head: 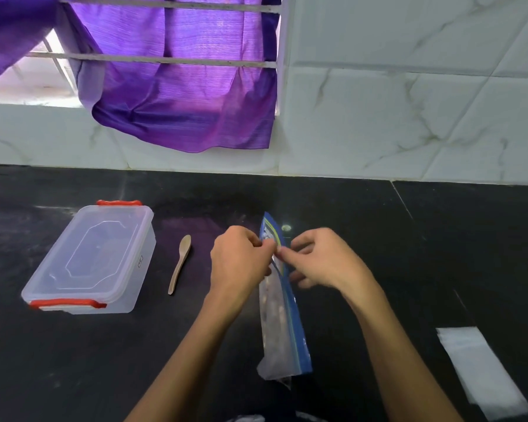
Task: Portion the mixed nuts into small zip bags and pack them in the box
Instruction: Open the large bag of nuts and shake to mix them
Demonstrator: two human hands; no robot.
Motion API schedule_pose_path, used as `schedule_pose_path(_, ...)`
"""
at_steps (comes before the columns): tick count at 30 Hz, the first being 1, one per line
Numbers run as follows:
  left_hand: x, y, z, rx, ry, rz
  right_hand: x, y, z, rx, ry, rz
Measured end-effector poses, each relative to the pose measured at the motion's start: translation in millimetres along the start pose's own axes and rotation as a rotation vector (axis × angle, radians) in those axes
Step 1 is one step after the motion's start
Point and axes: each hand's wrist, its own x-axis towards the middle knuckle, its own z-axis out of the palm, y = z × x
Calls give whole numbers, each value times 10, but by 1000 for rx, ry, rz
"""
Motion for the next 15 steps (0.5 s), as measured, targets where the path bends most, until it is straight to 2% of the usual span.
schedule_pose_path(2, -47, -24, 52, -46, -28, -26, -55, -12, 25, 39, -102, 14)
schedule_pose_path(5, -152, -51, 52, 3, -179, -94, -85, 8, 48, 2, 33, -53)
schedule_pose_path(8, -220, -42, 11, 13, -361, -118, -91, 40, 101, 5, 78, -74)
schedule_pose_path(13, -179, -80, -2, -34, -300, -47, -138, 38, 100, -88, -72, -30)
schedule_pose_path(15, -191, -105, -20, -63, -239, -58, -160, 42, 50, -129, 24, -23)
